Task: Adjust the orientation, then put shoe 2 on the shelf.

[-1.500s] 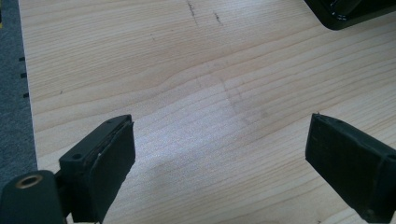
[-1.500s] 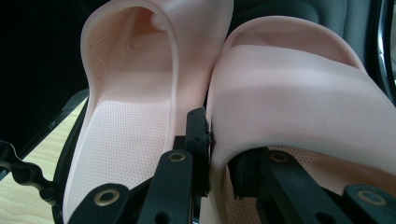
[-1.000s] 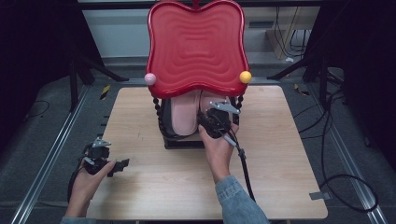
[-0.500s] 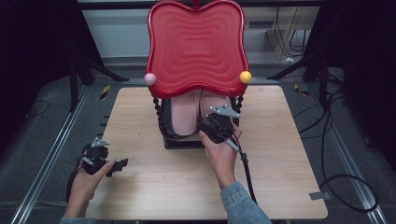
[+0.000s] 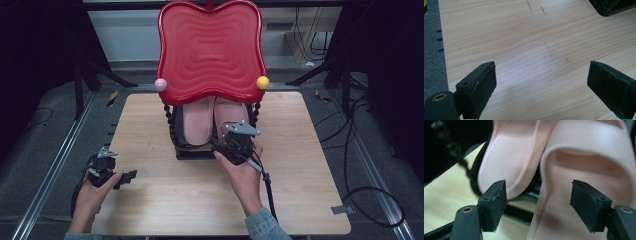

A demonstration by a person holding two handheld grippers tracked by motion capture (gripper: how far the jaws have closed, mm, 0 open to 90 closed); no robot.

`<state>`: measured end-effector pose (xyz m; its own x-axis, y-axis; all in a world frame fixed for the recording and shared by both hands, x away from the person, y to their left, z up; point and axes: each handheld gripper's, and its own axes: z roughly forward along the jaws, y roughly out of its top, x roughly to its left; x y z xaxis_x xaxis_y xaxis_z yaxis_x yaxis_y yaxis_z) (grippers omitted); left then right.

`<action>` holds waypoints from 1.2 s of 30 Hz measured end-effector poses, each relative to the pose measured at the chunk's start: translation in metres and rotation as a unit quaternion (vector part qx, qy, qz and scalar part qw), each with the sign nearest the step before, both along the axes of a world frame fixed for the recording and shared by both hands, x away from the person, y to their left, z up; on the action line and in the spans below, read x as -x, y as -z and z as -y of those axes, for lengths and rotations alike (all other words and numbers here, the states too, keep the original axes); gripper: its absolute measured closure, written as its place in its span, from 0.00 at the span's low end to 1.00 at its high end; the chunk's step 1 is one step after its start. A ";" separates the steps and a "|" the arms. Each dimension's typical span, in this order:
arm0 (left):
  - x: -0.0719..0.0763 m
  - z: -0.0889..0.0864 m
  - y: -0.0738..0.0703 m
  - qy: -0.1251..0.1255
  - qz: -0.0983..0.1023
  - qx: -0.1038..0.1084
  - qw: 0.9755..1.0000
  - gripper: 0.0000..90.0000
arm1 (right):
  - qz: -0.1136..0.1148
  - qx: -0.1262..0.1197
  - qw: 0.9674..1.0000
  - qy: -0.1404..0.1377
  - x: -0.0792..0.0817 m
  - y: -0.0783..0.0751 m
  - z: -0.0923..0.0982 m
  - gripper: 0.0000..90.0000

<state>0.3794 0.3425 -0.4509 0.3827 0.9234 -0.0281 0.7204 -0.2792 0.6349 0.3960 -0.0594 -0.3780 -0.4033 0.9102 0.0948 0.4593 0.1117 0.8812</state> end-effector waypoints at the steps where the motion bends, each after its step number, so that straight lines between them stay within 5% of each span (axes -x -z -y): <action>1: 0.000 0.000 0.000 0.000 0.000 0.000 1.000 0.09 | -0.002 0.003 1.000 -0.005 0.002 0.000 0.001 0.30; 4: 0.000 0.000 0.000 0.000 0.000 -0.001 1.000 0.09 | -0.004 0.002 1.000 -0.020 0.006 0.000 0.003 0.30; 16: 0.001 -0.001 -0.001 -0.001 0.001 -0.002 1.000 0.09 | -0.015 0.022 0.997 -0.072 0.025 -0.001 0.022 0.71; 25: 0.001 0.000 -0.001 0.000 0.002 -0.002 1.000 0.09 | -0.035 0.044 0.991 -0.122 0.041 0.001 0.033 0.90; 36: 0.001 0.001 -0.002 0.002 0.003 -0.006 1.000 0.09 | -0.075 0.083 0.980 -0.167 0.062 0.011 0.042 0.99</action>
<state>0.3783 0.3410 -0.4492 0.3858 0.9224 -0.0145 0.7154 -0.2892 0.6360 0.3339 -0.1015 -0.3888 -0.6744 0.7374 0.0380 0.4953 0.4135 0.7640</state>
